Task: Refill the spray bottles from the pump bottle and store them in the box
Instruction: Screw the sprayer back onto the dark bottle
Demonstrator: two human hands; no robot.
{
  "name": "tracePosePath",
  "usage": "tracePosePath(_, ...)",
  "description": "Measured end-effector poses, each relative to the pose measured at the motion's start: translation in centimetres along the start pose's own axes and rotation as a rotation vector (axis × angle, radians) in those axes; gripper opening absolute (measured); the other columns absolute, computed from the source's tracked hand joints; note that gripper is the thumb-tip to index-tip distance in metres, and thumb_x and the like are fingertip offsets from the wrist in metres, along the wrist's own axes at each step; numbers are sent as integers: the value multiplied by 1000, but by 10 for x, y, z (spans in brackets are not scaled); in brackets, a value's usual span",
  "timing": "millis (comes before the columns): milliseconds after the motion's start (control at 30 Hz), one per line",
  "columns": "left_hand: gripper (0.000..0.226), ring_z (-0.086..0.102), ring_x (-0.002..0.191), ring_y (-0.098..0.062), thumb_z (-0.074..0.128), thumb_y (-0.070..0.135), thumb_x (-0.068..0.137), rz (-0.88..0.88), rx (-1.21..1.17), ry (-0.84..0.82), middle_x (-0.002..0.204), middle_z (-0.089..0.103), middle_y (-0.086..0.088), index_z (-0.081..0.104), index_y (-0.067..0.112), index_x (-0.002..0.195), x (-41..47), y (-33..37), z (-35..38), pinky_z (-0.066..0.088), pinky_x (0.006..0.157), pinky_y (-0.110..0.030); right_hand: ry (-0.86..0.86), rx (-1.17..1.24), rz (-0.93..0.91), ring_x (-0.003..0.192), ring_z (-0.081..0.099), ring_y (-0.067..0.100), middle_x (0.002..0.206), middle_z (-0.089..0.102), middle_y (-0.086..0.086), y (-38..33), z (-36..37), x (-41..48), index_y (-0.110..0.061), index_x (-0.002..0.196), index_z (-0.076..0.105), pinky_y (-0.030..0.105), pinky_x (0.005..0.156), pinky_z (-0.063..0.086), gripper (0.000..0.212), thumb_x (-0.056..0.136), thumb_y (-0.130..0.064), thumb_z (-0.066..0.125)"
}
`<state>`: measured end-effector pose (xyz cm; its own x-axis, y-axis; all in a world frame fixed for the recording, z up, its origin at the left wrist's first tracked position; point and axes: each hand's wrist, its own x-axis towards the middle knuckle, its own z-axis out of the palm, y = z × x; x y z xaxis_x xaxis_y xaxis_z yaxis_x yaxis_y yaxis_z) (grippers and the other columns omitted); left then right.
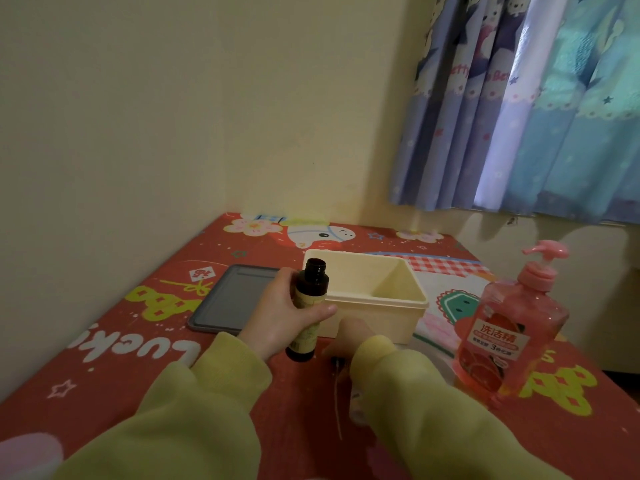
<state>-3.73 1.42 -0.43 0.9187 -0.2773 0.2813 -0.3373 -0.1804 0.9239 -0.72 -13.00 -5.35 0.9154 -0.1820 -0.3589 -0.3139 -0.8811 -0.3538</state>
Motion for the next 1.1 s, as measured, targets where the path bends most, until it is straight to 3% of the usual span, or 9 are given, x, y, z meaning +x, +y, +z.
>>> tracePosePath(100,42,55,87,-3,74,18,75,11,-1,0,97,57,6,49,11,108,3,4,3,48,75,-21,51,68,-46,62,56,18,74,58,6,1,-6,-1,-11,67,48,28,60,48,26,86,-22,64)
tracePosePath(200,41,56,93,-14,74,18,76,27,2,8,100,58,2,49,11,108,9,10,10,50,79,-31,82,57,-121,74,60,23,92,65,13,1,-20,-8,-3,91,58,29,66,47,22,86,-24,62)
tracePosePath(300,41,57,101,-23,75,19,74,57,-19,19,107,59,-6,52,14,107,16,22,19,50,88,-44,102,134,-147,75,67,26,91,70,17,5,-44,-16,3,97,63,36,75,58,26,82,-18,67)
tracePosePath(367,36,56,98,-19,75,18,73,88,-33,17,100,59,2,52,19,101,19,34,25,50,85,-41,126,133,-185,73,71,25,81,70,14,8,-65,-27,0,87,64,37,74,59,17,84,-16,67)
tracePosePath(433,33,56,91,-13,76,19,73,119,-49,22,93,57,9,51,22,95,23,44,29,51,79,-34,165,231,-223,54,68,17,69,66,12,12,-88,-38,-5,78,60,27,57,58,16,89,-16,61)
tracePosePath(500,33,55,86,-5,76,20,73,147,-47,26,90,57,12,52,20,96,26,54,32,49,75,-25,226,342,-261,43,62,11,64,63,10,16,-112,-52,-3,85,60,20,46,53,17,92,-18,56)
tracePosePath(667,31,56,81,-1,75,21,74,173,-105,0,88,60,9,56,21,99,30,75,41,48,66,-17,451,407,-376,46,63,10,65,64,8,21,-167,-79,-9,84,58,19,48,54,21,92,-28,57)
tracePosePath(767,31,55,78,1,75,20,74,189,-118,-26,87,61,8,59,16,100,33,88,48,48,62,-13,569,435,-432,50,64,12,68,65,9,20,-196,-98,-5,96,58,18,50,55,24,92,-29,56)
tracePosePath(1100,30,55,71,-6,76,17,72,240,-102,-45,78,60,4,60,11,98,41,120,65,47,63,-19,738,501,-603,44,64,8,68,63,9,5,-259,-145,-3,98,58,23,55,58,27,93,-29,55)
